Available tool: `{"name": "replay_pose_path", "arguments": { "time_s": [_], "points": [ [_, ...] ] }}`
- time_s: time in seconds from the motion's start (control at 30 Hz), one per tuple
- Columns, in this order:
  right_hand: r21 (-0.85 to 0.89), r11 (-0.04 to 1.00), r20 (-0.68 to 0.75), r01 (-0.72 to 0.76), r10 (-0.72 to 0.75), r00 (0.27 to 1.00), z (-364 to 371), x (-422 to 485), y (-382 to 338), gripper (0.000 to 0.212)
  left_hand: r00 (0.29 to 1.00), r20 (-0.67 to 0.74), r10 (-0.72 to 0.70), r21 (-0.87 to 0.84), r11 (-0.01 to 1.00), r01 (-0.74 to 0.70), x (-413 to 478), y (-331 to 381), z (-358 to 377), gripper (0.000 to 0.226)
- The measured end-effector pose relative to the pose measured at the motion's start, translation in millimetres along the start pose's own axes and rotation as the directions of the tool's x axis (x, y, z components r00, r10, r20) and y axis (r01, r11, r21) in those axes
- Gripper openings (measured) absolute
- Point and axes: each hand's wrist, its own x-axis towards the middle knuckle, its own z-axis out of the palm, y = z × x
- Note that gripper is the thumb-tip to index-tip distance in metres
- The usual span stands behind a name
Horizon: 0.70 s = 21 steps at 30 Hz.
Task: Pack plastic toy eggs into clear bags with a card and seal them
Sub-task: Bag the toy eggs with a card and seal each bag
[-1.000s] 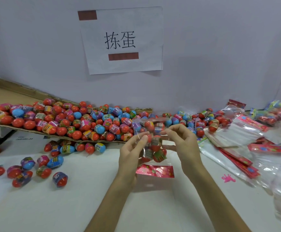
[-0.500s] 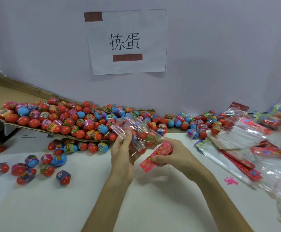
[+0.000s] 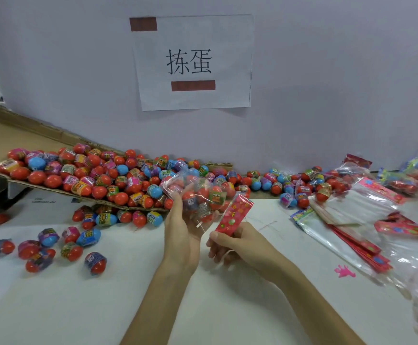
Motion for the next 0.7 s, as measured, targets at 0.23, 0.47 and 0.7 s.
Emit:
{"name": "replay_pose_path", "arguments": {
  "time_s": [0.23, 0.47, 0.7],
  "points": [
    [0.097, 0.995, 0.036, 0.001, -0.005, 0.999, 1.0, -2.1, -3.9, 0.023, 1.0, 0.0, -0.021, 0.004, 1.0, 0.021, 1.3, 3.6, -1.7, 0.053],
    [0.216, 0.974, 0.118, -0.069, 0.044, 0.992, 0.5, -2.3, -4.9, 0.023, 0.999, -0.049, 0.009, 0.038, 0.999, -0.007, -1.9, 7.0, 0.3, 0.06],
    [0.245, 0.965, 0.151, -0.097, 0.061, 0.987, 1.8, -2.7, -4.9, 0.021, 0.992, -0.107, 0.066, 0.099, 0.994, -0.056, 1.1, 5.1, 0.1, 0.06]
  ]
}}
